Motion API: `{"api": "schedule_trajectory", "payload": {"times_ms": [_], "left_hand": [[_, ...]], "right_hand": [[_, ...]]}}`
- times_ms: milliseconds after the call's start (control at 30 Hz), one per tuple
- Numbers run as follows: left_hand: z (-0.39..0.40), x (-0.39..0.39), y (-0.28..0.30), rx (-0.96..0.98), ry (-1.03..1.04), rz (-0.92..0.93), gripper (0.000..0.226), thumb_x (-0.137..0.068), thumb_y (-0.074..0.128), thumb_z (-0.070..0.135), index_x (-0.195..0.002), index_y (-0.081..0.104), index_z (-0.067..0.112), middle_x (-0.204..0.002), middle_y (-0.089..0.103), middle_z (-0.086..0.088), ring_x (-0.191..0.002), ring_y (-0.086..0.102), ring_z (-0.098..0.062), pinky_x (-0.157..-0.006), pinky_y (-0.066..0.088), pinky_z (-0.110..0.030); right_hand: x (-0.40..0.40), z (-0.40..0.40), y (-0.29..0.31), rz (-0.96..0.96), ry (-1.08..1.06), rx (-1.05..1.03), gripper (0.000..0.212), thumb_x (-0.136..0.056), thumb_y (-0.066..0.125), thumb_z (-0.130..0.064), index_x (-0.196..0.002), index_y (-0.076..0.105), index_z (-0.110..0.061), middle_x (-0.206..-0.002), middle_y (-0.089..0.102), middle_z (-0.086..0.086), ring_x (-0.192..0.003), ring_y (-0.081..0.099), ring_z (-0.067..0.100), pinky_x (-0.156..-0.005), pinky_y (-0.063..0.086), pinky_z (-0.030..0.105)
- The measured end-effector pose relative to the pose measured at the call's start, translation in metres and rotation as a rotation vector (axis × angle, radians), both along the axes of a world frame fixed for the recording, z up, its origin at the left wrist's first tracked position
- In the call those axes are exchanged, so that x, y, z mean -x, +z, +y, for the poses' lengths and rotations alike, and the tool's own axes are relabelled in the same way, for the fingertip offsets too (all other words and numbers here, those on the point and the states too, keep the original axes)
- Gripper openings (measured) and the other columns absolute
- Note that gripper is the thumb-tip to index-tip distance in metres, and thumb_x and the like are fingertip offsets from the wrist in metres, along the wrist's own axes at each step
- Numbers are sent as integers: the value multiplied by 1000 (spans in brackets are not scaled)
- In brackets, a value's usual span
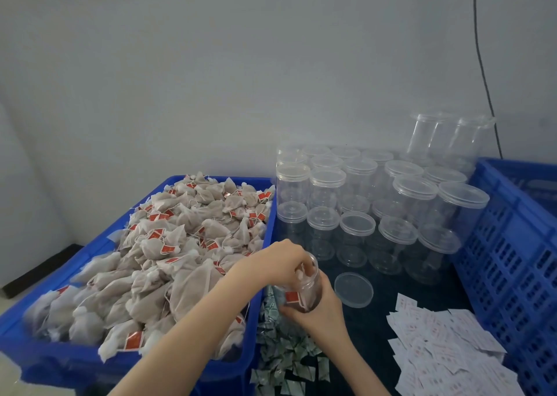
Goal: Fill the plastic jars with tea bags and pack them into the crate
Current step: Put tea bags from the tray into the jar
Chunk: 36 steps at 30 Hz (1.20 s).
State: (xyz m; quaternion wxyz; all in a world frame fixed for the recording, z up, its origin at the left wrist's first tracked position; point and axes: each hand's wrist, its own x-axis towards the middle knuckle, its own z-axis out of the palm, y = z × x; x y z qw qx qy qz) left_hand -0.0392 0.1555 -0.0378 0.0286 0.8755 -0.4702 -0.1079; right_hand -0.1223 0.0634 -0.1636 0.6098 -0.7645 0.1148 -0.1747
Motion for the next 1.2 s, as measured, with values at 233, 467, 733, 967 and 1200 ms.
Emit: {"api": "schedule_trajectory", "payload": {"times_ms": [233,467,733,967,1200], "left_hand": [[34,-39,19,393,130,175,31,-91,62,21,-121,62,28,-115,67,7,-89,60,6,-73,46,-6],[67,-67,-21,-261,438,-121,25,-92,56,23,-113,65,15,-108,66,-4,-97,64,-20,-83,54,-33],[65,-66,-10,82,528,-292,19,-93,55,22,-108,66,22,-99,65,3,-88,62,-16,-74,52,-28],[41,-26,34,863,281,-196,14,-88,65,19,-100,68,25,-84,65,17,-76,57,7,-70,41,-2],[-2,12,21,499,94,-50,13,-87,64,21,-99,68,18,-88,64,11,-82,59,-5,-79,47,-12]], "right_hand": [[4,-12,3,-23,-5,16,83,-47,92,-37,-115,47,-48,-113,65,-17,-100,63,-5,-78,51,11],[6,-12,-2,-19,28,1,84,-51,94,-31,-118,45,-47,-120,61,-19,-107,60,-4,-85,49,13],[8,-12,-1,-19,26,-10,89,-41,88,-48,-120,47,-44,-120,62,-18,-107,60,-6,-85,50,11],[6,-14,-3,-18,27,-6,80,-56,95,-21,-116,47,-43,-117,62,-16,-102,60,-9,-79,48,7],[8,-15,4,-66,-30,-24,79,-47,89,-41,-116,52,-43,-109,66,-25,-99,65,-3,-79,53,15]]}}
